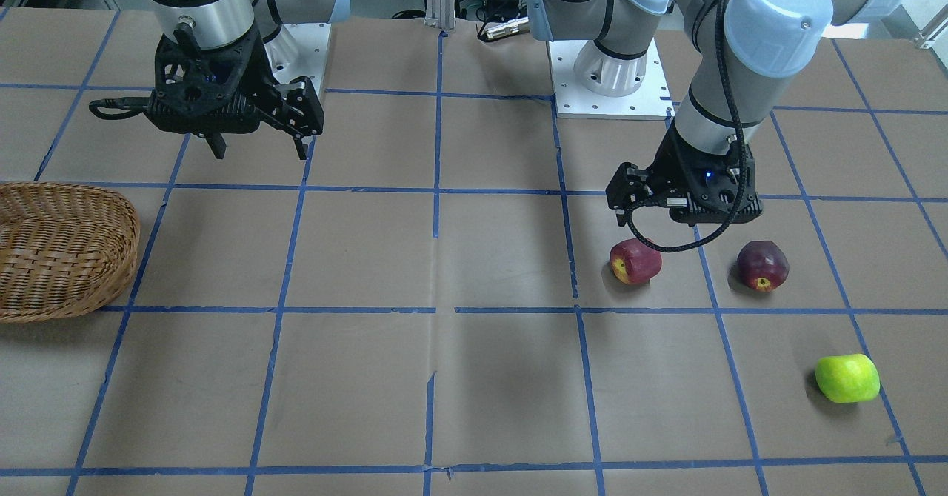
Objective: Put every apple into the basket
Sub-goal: 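Lower the left gripper from above the green apple toward the apples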
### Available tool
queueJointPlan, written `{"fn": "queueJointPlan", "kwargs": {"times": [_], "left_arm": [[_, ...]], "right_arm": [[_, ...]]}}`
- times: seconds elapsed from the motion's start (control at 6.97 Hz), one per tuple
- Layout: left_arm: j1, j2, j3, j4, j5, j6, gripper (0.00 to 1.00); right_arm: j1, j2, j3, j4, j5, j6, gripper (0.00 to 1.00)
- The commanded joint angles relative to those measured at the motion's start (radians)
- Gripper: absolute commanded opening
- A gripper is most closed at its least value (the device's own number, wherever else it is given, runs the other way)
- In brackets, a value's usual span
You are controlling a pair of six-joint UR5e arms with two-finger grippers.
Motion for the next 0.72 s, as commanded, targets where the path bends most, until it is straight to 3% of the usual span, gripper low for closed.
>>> {"fn": "queueJointPlan", "kwargs": {"times": [0.0, 0.29, 0.57], "left_arm": [[0.042, 0.03, -0.019, -0.005, -0.002, 0.011, 1.0], [0.058, -0.014, -0.042, 0.007, -0.008, 0.023, 1.0], [0.185, -0.092, -0.049, 0.003, -0.014, 0.122, 1.0]], "right_arm": [[0.0, -0.003, -0.002, 0.0, 0.0, -0.001, 1.0], [0.0, -0.003, 0.0, 0.0, 0.002, 0.0, 1.0], [0.0, -0.004, 0.001, 0.001, 0.0, 0.0, 1.0]]}}
